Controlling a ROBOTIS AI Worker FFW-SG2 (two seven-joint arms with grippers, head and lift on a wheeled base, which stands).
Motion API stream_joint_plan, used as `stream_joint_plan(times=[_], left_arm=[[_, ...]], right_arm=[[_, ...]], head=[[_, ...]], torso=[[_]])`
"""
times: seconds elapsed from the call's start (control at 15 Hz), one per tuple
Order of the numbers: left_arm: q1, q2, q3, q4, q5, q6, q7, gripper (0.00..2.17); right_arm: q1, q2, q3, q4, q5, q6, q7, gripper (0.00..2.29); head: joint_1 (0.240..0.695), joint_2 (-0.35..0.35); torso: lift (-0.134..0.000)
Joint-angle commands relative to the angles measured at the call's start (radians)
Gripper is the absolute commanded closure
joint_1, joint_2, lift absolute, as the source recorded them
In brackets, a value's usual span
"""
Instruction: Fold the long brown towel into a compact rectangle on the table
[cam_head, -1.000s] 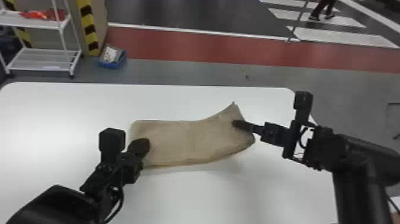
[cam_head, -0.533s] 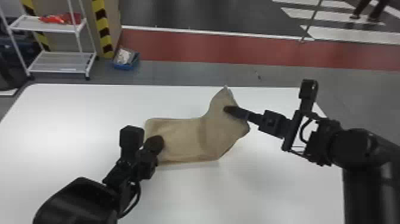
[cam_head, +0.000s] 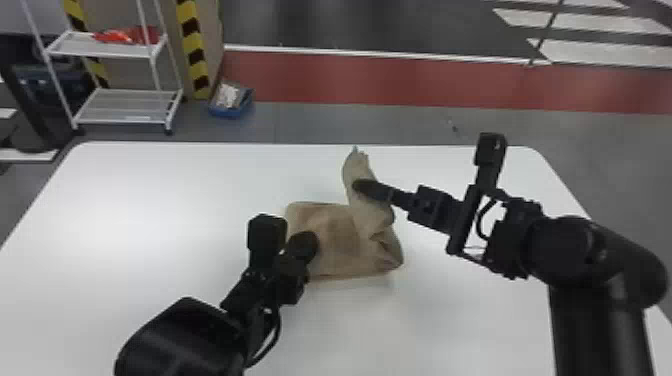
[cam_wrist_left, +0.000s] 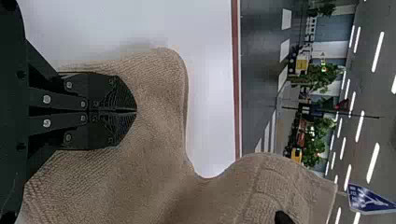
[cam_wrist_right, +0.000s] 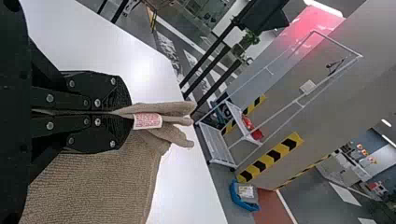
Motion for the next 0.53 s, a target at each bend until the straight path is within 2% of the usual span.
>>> stream_joint_plan(times=[0.0, 0.47], left_arm=[[0.001, 0.001, -0.002, -0.002, 0.001, 0.005, 0.003, 2.14], [0.025, 0.004, -0.005, -0.015, 0.007, 0.002, 0.005, 2.14]], right_arm=[[0.006, 0.001, 0.012, 0.037, 0.002, -0.031, -0.003, 1.29], [-0.007, 0.001, 0.088, 0.102, 0.039, -0.074, -0.019, 1.29]], head=[[0.695, -0.102], [0.695, -0.088]], torso=[[-0.124], [-0.124]])
